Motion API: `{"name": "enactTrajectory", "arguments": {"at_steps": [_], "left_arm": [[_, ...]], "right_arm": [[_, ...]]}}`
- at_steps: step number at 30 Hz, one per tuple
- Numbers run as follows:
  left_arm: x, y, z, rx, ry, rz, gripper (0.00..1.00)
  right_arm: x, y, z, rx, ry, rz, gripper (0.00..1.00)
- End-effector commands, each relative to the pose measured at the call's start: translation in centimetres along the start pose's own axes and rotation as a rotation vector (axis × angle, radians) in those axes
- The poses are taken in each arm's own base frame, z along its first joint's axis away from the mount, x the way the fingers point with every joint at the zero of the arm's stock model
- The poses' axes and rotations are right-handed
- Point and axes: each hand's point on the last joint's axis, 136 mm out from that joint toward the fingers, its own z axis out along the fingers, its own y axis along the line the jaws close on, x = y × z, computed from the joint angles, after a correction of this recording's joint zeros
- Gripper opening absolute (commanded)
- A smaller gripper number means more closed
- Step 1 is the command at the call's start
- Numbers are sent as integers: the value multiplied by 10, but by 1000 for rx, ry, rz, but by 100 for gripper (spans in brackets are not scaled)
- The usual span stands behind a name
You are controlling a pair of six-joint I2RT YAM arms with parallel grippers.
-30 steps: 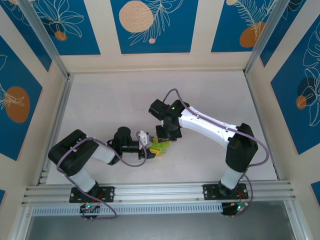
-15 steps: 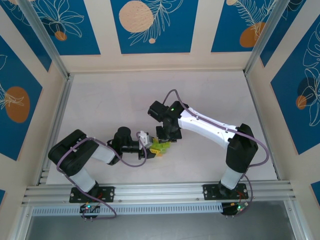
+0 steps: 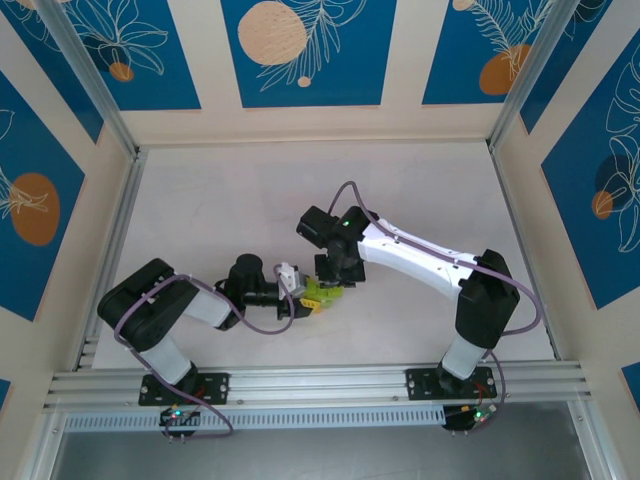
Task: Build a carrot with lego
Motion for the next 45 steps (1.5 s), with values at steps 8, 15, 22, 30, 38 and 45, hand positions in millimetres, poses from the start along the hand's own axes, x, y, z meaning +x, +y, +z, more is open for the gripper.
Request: {"name": "enactTrajectory", "arguments": {"at_steps": [8,15,22,30,38,45], "left_arm": [[-2,1,4,11,0,26,46],[-8,0,0,-2,-16,35,54],[-18,-1,-7,-9,-50,44,51],[-21,0,-9,-8,-60,42,42],[-22,-4,-10,13,-69,45,33],[-18,-5,-10,13,-61,49,26]], "right_arm": [[-1,27,-12,-61,-29,-69,26],[-5,24,-29,-52,-68,-85,25],[-1,17,-27,-38,-61,-77,25],[0,11,-26,-28,-60,-73,25],[2,4,-19,-16,-45,-63,25],[-1,1,-17,-11,-48,-46,25]]}}
